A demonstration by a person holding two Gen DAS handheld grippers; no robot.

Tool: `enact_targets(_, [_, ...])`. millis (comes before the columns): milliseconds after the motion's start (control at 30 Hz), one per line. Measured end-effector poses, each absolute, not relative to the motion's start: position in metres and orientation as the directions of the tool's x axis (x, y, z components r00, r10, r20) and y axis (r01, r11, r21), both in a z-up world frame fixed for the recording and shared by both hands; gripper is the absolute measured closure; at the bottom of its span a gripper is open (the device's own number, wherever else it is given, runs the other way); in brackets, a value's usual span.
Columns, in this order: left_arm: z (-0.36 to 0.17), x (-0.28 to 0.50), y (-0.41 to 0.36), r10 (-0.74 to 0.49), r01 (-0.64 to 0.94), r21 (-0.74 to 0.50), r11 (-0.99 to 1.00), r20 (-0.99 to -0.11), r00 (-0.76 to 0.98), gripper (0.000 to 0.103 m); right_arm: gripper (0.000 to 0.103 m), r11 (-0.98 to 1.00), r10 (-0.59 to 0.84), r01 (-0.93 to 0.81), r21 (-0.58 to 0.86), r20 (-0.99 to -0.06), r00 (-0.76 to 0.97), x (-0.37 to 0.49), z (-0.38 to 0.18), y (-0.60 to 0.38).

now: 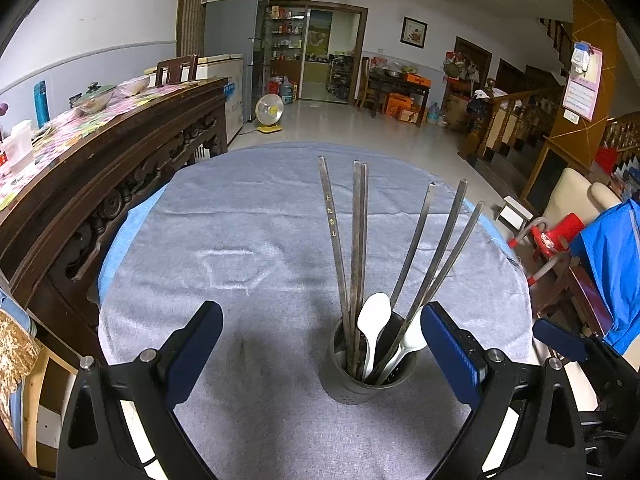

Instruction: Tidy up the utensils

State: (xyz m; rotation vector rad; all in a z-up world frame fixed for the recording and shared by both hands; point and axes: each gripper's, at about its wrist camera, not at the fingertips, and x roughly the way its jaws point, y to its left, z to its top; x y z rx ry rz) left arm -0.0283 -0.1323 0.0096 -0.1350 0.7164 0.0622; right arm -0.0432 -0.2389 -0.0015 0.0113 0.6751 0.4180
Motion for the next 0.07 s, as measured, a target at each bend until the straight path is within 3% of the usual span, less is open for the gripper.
enact_targets(67, [0.0098, -0.0278, -0.1336, 0.012, -0.102, -0.100, 0.990, -0.655, 0.755, 0.004, 0.019, 0.917, 0.379, -0.371, 0.145, -0.604, 0.701, -0.0427, -0.0015, -0.2391])
